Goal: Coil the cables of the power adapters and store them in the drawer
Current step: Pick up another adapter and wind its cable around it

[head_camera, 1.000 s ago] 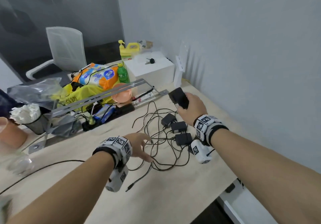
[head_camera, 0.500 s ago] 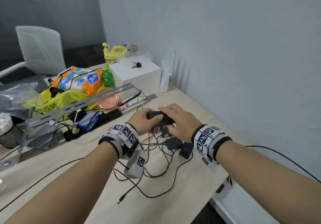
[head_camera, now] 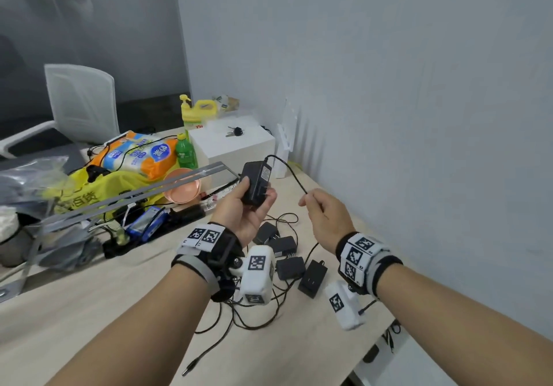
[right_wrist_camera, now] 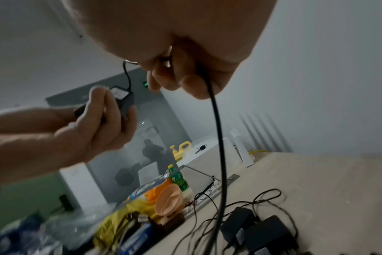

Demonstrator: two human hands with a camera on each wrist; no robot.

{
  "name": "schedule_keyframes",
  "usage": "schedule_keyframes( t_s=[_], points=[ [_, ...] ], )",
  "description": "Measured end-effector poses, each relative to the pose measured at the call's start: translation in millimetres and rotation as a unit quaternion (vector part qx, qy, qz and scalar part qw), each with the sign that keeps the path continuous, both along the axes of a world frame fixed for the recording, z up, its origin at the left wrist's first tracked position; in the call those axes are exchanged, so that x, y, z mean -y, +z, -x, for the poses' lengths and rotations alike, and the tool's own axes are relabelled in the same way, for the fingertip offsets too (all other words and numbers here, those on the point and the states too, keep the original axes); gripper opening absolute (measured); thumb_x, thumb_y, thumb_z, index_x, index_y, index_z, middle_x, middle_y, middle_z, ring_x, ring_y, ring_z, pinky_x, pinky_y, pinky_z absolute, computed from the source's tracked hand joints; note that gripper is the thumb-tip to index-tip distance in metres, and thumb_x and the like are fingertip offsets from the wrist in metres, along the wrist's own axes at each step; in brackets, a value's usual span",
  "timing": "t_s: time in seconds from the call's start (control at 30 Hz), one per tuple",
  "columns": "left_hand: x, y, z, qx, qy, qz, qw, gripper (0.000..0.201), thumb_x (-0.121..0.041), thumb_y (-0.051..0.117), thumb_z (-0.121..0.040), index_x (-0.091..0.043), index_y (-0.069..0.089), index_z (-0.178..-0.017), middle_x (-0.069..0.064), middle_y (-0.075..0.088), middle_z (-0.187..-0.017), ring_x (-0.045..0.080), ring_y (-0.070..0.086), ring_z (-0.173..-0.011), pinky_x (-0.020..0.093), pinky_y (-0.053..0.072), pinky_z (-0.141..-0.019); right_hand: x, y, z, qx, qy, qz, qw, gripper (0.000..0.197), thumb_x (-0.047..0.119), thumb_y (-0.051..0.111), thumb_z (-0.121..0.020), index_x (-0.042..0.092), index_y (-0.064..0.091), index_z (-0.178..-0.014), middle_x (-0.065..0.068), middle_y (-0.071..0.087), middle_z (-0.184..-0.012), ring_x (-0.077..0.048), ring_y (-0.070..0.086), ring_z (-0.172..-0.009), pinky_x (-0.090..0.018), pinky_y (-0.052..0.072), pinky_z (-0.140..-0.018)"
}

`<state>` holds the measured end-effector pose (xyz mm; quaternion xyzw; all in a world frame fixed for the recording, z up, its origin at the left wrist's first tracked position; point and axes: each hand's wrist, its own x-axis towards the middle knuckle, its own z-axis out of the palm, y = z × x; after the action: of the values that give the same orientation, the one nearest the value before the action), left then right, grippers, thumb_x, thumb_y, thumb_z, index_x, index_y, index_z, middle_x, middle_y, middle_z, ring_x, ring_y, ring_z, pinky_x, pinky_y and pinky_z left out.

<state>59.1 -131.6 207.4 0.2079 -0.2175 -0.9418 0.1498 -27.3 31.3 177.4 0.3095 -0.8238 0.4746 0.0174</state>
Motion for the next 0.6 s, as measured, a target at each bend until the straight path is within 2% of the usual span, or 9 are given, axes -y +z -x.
schedule_keyframes(
  t_s=[0.07, 0.13, 0.23, 0.3, 0.37, 0.5, 0.6],
  points=[
    [-4, 1, 1, -0.007, -0.038, 0.001, 0.999, 0.038, -0.025, 0.047, -0.1, 0.007, 0.054, -0.119, 0.025, 0.064, -0.105, 0.026, 0.069, -0.076, 0.029, 0.06, -0.061, -1, 3, -3, -0.054, 0.025, -0.132, 0.989, 0.025, 0.03, 0.044, -0.097, 0.024, 0.065, -0.085, 0.01, 0.067, -0.074, -0.013, 0.061, -0.075, -0.029, 0.048, -0.072],
    [-9, 3, 1, -0.007, -0.088, 0.02, 0.996, 0.04, -0.028, 0.046, -0.1, 0.005, 0.054, -0.121, 0.028, 0.064, -0.111, 0.026, 0.07, -0.076, 0.029, 0.061, -0.065, 1, 8, -6, -0.095, 0.047, -0.283, 0.953, 0.027, 0.035, 0.041, -0.097, 0.024, 0.065, -0.09, -0.001, 0.068, -0.083, -0.025, 0.062, -0.083, -0.032, 0.047, -0.071],
    [-17, 3, 1, 0.003, -0.139, 0.074, 0.988, 0.04, -0.031, 0.045, -0.1, 0.003, 0.056, -0.119, 0.031, 0.063, -0.115, 0.026, 0.071, -0.073, 0.028, 0.061, -0.067, 4, 19, -12, -0.142, 0.077, -0.39, 0.906, 0.029, 0.036, 0.038, -0.098, 0.023, 0.064, -0.102, -0.007, 0.066, -0.095, -0.031, 0.061, -0.089, -0.032, 0.043, -0.07],
    [-18, 2, 3, 0.013, -0.157, 0.113, 0.981, 0.039, -0.03, 0.045, -0.1, 0.001, 0.056, -0.121, 0.031, 0.065, -0.111, 0.028, 0.071, -0.076, 0.029, 0.061, -0.067, 3, 25, -13, -0.17, 0.095, -0.418, 0.887, 0.034, 0.037, 0.036, -0.099, 0.021, 0.064, -0.108, -0.01, 0.066, -0.098, -0.032, 0.061, -0.09, -0.033, 0.042, -0.069],
    [-15, 1, 3, 0.027, -0.172, 0.177, 0.969, 0.038, -0.03, 0.045, -0.1, -0.002, 0.054, -0.124, 0.026, 0.069, -0.101, 0.028, 0.07, -0.074, 0.029, 0.061, -0.064, 2, 29, -10, -0.178, 0.112, -0.42, 0.883, 0.036, 0.038, 0.034, -0.099, 0.018, 0.064, -0.105, -0.011, 0.066, -0.097, -0.034, 0.061, -0.09, -0.033, 0.04, -0.067],
    [-9, 2, 2, 0.078, -0.183, 0.35, 0.915, 0.033, -0.036, 0.048, -0.098, -0.013, 0.041, -0.122, 0.016, 0.069, -0.088, 0.028, 0.067, -0.057, 0.033, 0.058, -0.052, -2, 36, -7, -0.181, 0.167, -0.394, 0.886, 0.027, 0.038, 0.044, -0.096, 0.023, 0.066, -0.093, 0.0, 0.062, -0.08, -0.027, 0.058, -0.08, -0.031, 0.038, -0.064],
    [-7, -1, 4, 0.107, -0.174, 0.438, 0.876, 0.03, -0.037, 0.048, -0.098, -0.016, 0.038, -0.118, 0.014, 0.068, -0.088, 0.027, 0.066, -0.054, 0.032, 0.055, -0.049, -2, 43, -5, -0.189, 0.194, -0.347, 0.898, 0.024, 0.039, 0.053, -0.093, 0.022, 0.068, -0.088, 0.003, 0.065, -0.079, -0.018, 0.051, -0.072, -0.031, 0.042, -0.066]
  ],
)
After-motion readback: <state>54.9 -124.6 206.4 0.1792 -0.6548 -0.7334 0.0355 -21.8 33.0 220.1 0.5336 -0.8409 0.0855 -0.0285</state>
